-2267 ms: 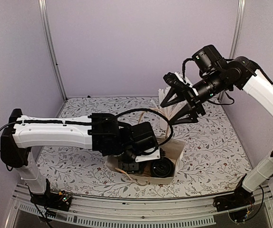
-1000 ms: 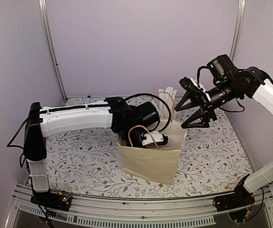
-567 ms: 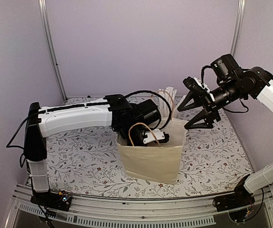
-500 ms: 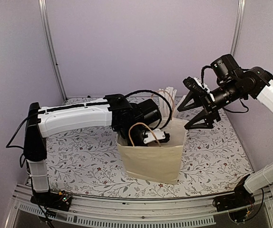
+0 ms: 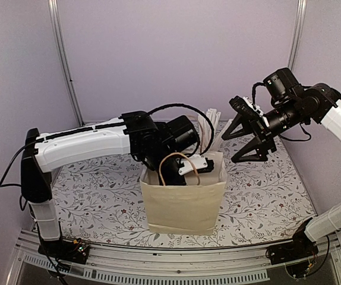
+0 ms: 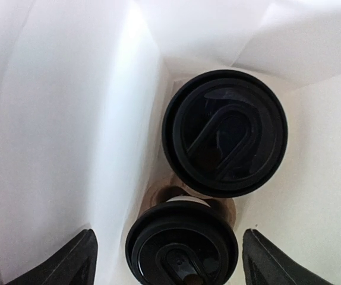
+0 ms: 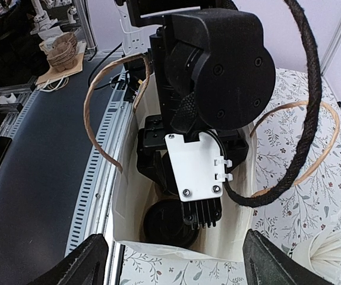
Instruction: Pack the takeout coffee
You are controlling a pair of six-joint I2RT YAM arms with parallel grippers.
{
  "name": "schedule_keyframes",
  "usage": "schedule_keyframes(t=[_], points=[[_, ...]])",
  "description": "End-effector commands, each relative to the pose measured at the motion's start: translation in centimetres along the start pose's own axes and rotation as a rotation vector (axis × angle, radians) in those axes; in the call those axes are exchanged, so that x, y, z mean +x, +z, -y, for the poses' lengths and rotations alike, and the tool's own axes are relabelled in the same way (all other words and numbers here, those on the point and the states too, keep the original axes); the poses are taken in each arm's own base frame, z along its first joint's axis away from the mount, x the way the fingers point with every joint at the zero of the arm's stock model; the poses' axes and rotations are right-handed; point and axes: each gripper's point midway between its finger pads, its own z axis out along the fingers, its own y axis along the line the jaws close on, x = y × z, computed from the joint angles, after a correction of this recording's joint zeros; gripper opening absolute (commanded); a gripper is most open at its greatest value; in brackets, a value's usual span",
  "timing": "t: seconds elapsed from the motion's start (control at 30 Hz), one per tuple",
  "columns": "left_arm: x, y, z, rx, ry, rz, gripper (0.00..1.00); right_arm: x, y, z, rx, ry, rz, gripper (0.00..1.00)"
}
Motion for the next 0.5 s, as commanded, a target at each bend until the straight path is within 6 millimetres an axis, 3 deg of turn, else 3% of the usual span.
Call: schedule_keyframes(t=[0.0,0.13,0.2,0.47], points=[[-1.8,-2.9,0.6,-0.007,0.003,0.085,0.86,-0.4,-0.2,-0.2,-0.021,-0.004,0.020,0.82],[-2.4,-4.3,0.3,-0.042,-0.004,0.114,0.88,-0.1,0.1,-0.1,-0.028,0.007,0.012,0.82],[-2.4,-4.9,0.1,-0.054,-0.009,0.122,0.99,0.1,0.2,0.0,-0.030,0.011,0.009,0.82],[-3.7,-8.8,0.1,-0.080,-0.003,0.232,1.00,0.2,0.3,0.1,-0.024,0.016,0.005,0.82]])
